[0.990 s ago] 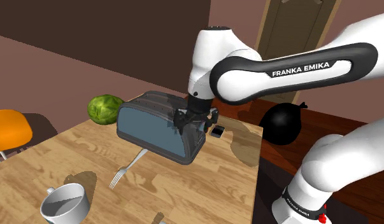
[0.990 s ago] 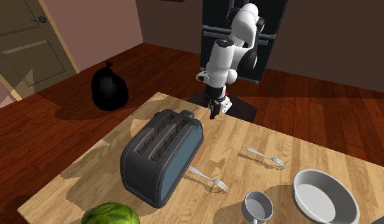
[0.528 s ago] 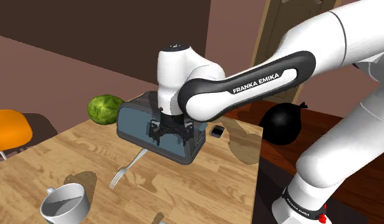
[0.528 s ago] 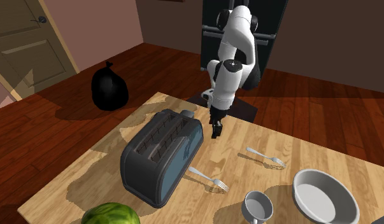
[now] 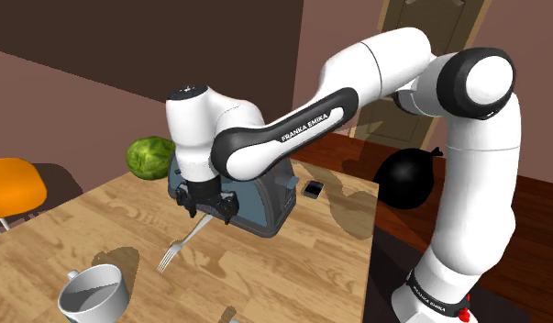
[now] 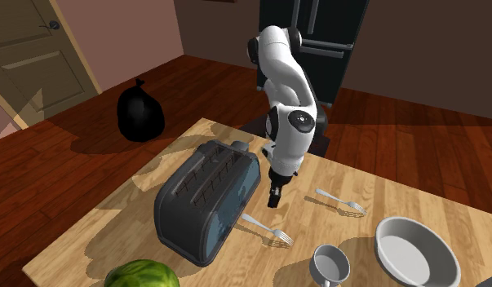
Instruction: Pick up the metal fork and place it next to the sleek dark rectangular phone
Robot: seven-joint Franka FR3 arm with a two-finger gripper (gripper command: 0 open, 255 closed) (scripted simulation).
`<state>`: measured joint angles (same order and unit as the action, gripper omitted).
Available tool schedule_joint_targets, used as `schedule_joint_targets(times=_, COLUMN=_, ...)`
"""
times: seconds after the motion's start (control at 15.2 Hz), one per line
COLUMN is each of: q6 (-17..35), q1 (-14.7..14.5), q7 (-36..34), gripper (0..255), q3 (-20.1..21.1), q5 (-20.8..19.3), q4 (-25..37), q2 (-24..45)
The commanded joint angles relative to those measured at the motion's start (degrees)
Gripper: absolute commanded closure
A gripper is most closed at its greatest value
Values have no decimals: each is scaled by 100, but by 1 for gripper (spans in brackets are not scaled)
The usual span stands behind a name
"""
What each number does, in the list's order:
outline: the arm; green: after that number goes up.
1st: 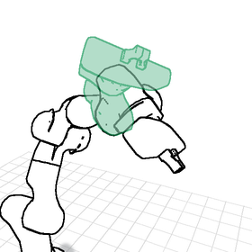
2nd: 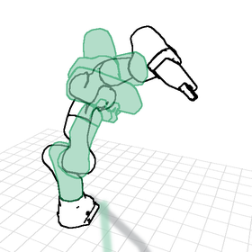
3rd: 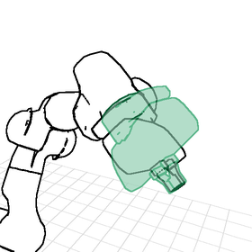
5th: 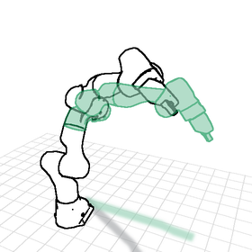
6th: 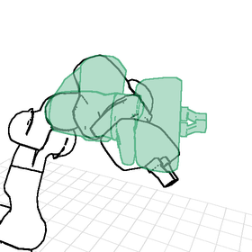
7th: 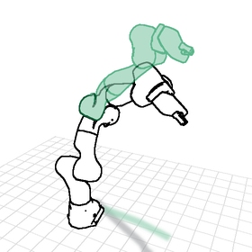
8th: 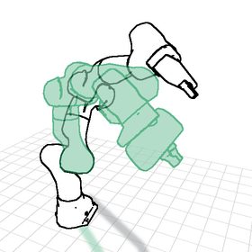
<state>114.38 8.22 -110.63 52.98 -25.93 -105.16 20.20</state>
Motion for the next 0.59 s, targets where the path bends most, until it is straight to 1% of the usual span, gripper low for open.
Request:
schedule_joint_targets(times=0.0, q6=-181, q1=-456, q7=-552, gripper=0, q3=-329, q5=-421, q4=537, q2=628)
schedule_joint_targets(times=0.26, q6=-625, q1=-1269, q7=-1230, gripper=0, q3=-897, q5=-829, q4=1818, q2=1680)
schedule_joint_targets(times=0.33, q6=-704, q1=-1400, q7=-1317, gripper=0, q3=-990, q5=-872, q4=2063, q2=1857)
schedule_joint_targets(times=0.53, q6=-532, q1=-1385, q7=-1359, gripper=0, q3=-1040, q5=-937, q4=1946, q2=1931)
